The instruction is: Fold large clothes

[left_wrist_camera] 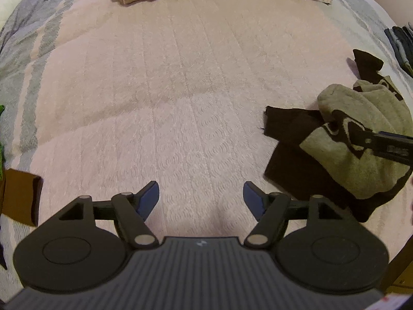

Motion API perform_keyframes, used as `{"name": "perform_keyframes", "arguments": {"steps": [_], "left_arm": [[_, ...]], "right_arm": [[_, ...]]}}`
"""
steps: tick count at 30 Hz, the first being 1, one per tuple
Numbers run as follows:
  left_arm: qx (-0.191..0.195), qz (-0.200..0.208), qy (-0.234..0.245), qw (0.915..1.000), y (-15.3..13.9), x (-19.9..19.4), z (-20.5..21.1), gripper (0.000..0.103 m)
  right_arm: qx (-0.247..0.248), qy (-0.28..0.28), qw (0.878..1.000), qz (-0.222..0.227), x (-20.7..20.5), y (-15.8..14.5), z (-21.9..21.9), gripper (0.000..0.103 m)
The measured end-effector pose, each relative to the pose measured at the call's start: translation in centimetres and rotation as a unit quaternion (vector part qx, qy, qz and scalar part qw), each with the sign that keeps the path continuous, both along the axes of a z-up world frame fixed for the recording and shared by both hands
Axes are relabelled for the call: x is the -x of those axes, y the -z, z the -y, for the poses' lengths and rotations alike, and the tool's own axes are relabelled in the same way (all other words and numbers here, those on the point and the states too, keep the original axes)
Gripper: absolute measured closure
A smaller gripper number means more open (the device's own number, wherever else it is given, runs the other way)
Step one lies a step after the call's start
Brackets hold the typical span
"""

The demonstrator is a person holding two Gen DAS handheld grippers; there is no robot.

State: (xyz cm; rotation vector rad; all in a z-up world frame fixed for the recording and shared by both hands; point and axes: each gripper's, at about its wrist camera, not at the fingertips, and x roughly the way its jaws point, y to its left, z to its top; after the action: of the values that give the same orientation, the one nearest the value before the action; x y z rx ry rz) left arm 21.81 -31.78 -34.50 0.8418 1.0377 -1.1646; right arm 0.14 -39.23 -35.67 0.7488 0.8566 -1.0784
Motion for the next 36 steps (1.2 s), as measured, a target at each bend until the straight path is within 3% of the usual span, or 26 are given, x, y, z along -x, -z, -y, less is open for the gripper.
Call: {"name": "perform_keyframes", "arguments": {"steps": [1,2,3,4,7,10,13,16,21,23,24,27,29,31,32,34,36], "left_arm": [[0.000,-0.001,0.003,1.0000,0.1,0.0,0.2,0.032],[0.000,-0.001,0.006,1.0000,0.3,0.0,0.4,0.032],[0.000,-0.003,0.013,0.9999,0.3,0.1,0.7,0.032],[0.000,-0.003,0.021,0.9998,0.4,0.2,0.8,0.032],[0.005,-0.004,0.045,0.9990,0.7,0.7,1.3,0.032],[0.005,-0.010,0.065,0.9978,0.9,1.6,1.9,0.032],[0.010,-0.016,0.089,0.9958,0.8,3.1,2.5,0.033],[0.018,-0.019,0.124,0.9919,0.5,5.4,3.3,0.033],[0.041,-0.026,0.195,0.9796,-0.3,10.5,5.0,0.033],[0.055,-0.025,0.223,0.9729,-0.8,12.6,5.7,0.033],[0.061,-0.023,0.236,0.9696,-1.0,13.7,6.1,0.033],[0.070,-0.015,0.264,0.9618,-1.2,16.7,7.4,0.033],[0.073,-0.007,0.281,0.9568,-1.2,18.6,8.0,0.033],[0.079,-0.003,0.307,0.9483,-1.0,21.0,8.8,0.033],[0.080,0.000,0.322,0.9432,-0.9,22.3,9.3,0.033],[0.089,0.008,0.363,0.9273,-0.6,25.4,10.3,0.033],[0.107,0.021,0.414,0.9038,-0.3,28.8,11.2,0.033]], "right_arm": [[-0.004,-0.002,1.000,-0.007,-0.4,0.9,0.1,0.038],[-0.012,-0.009,1.000,-0.019,-0.8,1.7,0.0,0.046],[-0.014,-0.014,0.999,-0.031,-0.8,2.3,-0.3,0.089],[-0.017,-0.015,0.999,-0.038,-0.4,2.7,-0.6,0.097],[-0.019,0.003,1.000,-0.002,3.2,1.9,-2.1,0.099],[-0.001,0.031,0.999,-0.008,8.1,-0.2,-4.6,0.100],[0.027,0.087,0.995,-0.037,14.4,-3.3,-7.4,0.101],[0.075,0.141,0.983,-0.095,20.5,-6.6,-9.8,0.102],[0.140,0.194,0.946,-0.216,30.4,-9.0,-9.7,0.102],[0.159,0.236,0.928,-0.239,35.5,-8.5,-9.0,0.102],[0.159,0.258,0.924,-0.234,38.1,-8.0,-8.7,0.100],[0.062,0.325,0.923,-0.194,45.8,-5.4,-7.4,0.097],[0.033,0.370,0.919,-0.131,49.4,-4.9,-8.2,0.090],[0.048,0.405,0.911,-0.058,51.4,-4.8,-10.1,0.049],[0.054,0.410,0.910,-0.028,51.8,-4.7,-11.1,0.042],[0.054,0.400,0.915,0.004,52.1,-4.0,-11.9,0.039],[0.037,0.366,0.930,-0.001,51.0,-2.8,-12.2,0.039]]}}
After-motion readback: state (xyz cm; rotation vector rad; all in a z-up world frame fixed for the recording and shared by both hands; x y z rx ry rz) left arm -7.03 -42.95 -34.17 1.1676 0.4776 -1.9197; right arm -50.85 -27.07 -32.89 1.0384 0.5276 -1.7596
